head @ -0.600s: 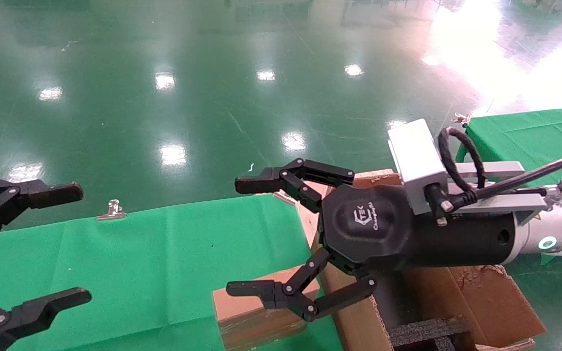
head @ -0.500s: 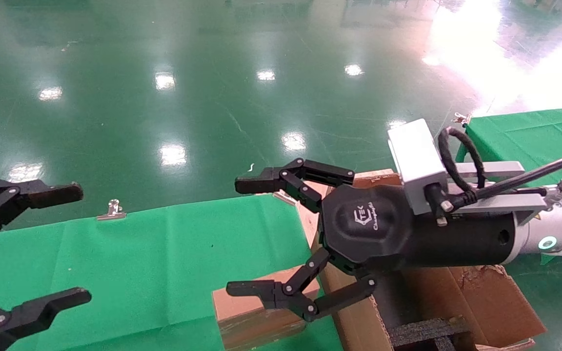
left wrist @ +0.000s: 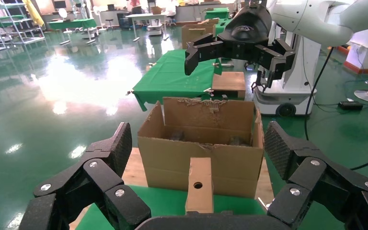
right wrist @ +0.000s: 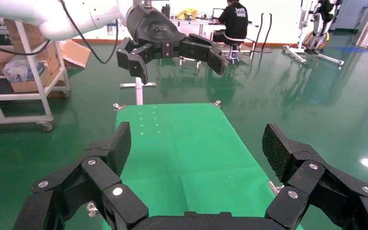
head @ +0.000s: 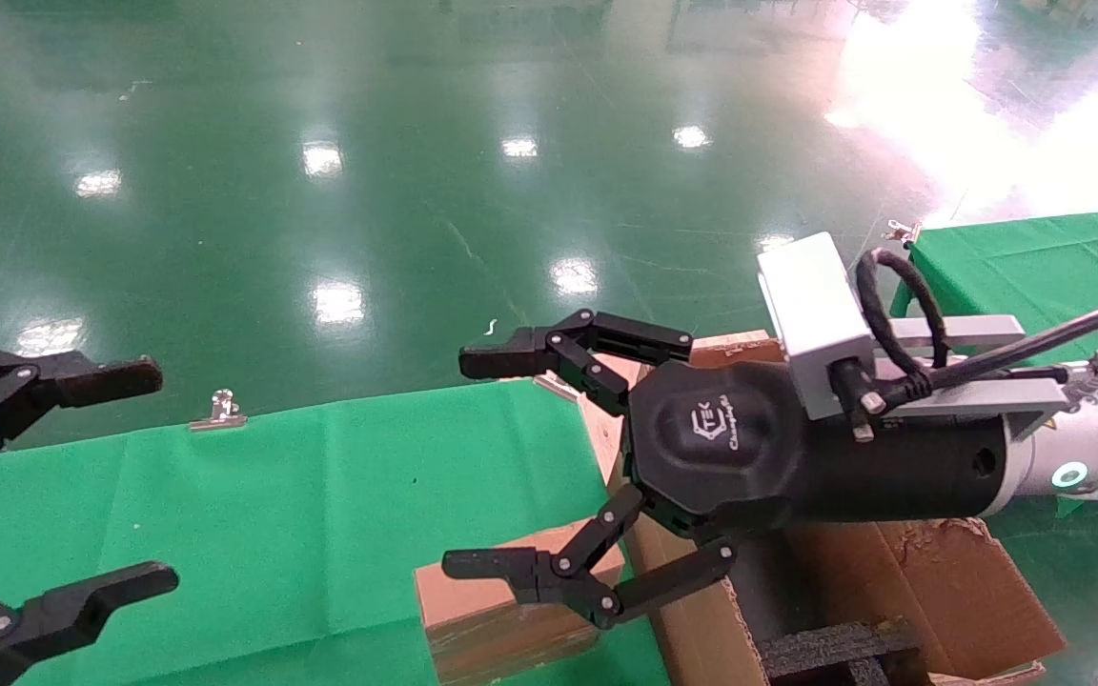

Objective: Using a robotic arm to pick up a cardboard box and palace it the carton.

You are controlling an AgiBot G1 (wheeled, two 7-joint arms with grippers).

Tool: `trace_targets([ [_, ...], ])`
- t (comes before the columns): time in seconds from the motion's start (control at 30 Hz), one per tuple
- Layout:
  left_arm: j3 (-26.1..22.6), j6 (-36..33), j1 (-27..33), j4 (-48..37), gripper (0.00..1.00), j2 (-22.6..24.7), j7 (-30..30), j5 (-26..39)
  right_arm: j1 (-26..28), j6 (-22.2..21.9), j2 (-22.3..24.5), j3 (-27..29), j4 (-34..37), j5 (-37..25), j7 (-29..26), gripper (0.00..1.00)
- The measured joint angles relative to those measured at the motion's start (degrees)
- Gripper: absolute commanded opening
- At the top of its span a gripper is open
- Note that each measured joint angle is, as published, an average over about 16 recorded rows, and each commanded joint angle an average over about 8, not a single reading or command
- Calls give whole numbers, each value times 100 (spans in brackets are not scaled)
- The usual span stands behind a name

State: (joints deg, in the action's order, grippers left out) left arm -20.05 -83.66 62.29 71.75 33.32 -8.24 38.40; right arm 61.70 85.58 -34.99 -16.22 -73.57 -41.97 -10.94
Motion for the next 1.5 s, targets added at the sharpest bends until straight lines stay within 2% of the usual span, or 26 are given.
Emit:
trace_targets([
  [0.03,0,0,0,0,8,0,0,0,-1,0,0,-1,1,0,-2,100],
  [0.07,0,0,0,0,0,0,0,0,-2,0,1,-4,2,-5,-4,100],
  [0.3,0,0,0,0,0,0,0,0,93,18,8,-137,-20,-289,-63,100],
  [0.5,0,0,0,0,0,0,0,0,408,109,-90,-493,6,-991,-212,100],
  [0.97,-1,0,1,-1,0,0,1,0,1739,437,-873,-1873,572,-3194,-512,100],
  [1.5,-2,0,1,-1,0,0,1,-1,2916,483,-1648,-3471,1135,-4439,-123,100],
])
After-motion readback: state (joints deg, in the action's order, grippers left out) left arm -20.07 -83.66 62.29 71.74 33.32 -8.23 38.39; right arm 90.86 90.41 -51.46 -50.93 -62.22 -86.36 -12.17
